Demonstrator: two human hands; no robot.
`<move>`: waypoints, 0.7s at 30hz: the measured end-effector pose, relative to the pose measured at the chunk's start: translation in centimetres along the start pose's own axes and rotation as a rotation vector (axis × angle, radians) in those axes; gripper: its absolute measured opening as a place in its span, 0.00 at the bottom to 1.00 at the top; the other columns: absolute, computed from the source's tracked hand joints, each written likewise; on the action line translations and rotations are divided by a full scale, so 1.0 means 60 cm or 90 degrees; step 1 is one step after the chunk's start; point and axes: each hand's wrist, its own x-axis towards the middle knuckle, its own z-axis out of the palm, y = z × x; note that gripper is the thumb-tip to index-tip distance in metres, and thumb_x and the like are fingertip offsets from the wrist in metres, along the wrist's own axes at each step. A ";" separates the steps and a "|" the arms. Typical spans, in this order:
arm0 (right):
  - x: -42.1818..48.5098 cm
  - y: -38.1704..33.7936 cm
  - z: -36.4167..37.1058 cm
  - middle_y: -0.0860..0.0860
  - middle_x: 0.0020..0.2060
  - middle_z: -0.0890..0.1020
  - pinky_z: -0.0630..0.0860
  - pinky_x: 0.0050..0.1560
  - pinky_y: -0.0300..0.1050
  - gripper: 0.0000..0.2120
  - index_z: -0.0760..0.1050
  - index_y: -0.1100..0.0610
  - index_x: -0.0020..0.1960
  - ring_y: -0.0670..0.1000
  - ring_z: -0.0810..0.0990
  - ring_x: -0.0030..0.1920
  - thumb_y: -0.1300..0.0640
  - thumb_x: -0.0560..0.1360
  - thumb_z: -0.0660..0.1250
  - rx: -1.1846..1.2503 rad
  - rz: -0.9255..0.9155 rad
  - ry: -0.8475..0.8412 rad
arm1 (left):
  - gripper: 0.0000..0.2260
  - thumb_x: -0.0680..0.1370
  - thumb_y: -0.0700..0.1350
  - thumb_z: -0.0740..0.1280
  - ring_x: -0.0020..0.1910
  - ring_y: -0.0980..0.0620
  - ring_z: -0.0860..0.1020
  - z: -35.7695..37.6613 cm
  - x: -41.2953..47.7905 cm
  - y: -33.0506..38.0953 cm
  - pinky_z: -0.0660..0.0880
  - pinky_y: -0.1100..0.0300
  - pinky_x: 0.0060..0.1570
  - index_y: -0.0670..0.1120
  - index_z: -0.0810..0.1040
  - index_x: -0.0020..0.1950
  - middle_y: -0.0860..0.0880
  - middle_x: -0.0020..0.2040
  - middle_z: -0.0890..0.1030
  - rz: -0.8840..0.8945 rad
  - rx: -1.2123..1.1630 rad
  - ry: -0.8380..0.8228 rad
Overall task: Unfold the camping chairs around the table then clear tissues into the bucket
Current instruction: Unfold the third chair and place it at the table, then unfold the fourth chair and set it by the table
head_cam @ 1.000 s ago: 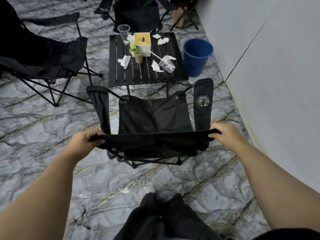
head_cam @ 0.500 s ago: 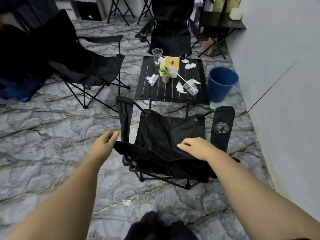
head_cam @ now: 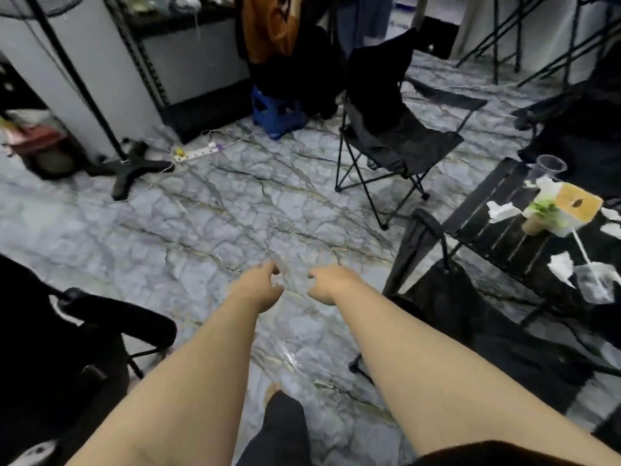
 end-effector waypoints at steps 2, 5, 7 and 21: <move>0.039 -0.019 0.013 0.52 0.73 0.65 0.64 0.69 0.54 0.25 0.59 0.49 0.74 0.57 0.68 0.69 0.50 0.78 0.56 -0.045 -0.016 -0.068 | 0.20 0.78 0.52 0.61 0.64 0.43 0.71 -0.010 0.020 -0.043 0.71 0.51 0.60 0.49 0.65 0.69 0.44 0.69 0.69 -0.029 -0.001 -0.017; 0.102 -0.043 -0.006 0.55 0.75 0.62 0.66 0.70 0.54 0.31 0.51 0.50 0.77 0.58 0.66 0.70 0.49 0.77 0.59 -0.044 -0.018 -0.126 | 0.22 0.78 0.51 0.61 0.67 0.43 0.68 -0.030 0.074 -0.093 0.69 0.50 0.63 0.49 0.63 0.71 0.45 0.72 0.66 -0.029 -0.028 -0.051; 0.151 -0.061 -0.033 0.56 0.74 0.63 0.68 0.68 0.54 0.29 0.55 0.53 0.76 0.58 0.67 0.70 0.50 0.78 0.60 -0.029 -0.022 -0.124 | 0.23 0.79 0.51 0.60 0.70 0.44 0.65 -0.051 0.121 -0.117 0.67 0.50 0.66 0.50 0.61 0.73 0.45 0.73 0.64 0.009 -0.024 -0.050; 0.458 -0.090 -0.268 0.50 0.78 0.47 0.56 0.75 0.55 0.32 0.46 0.51 0.77 0.55 0.51 0.77 0.45 0.79 0.57 0.077 0.020 -0.068 | 0.28 0.78 0.54 0.60 0.75 0.47 0.56 -0.226 0.505 -0.144 0.56 0.45 0.73 0.51 0.54 0.76 0.49 0.77 0.56 0.088 0.049 -0.095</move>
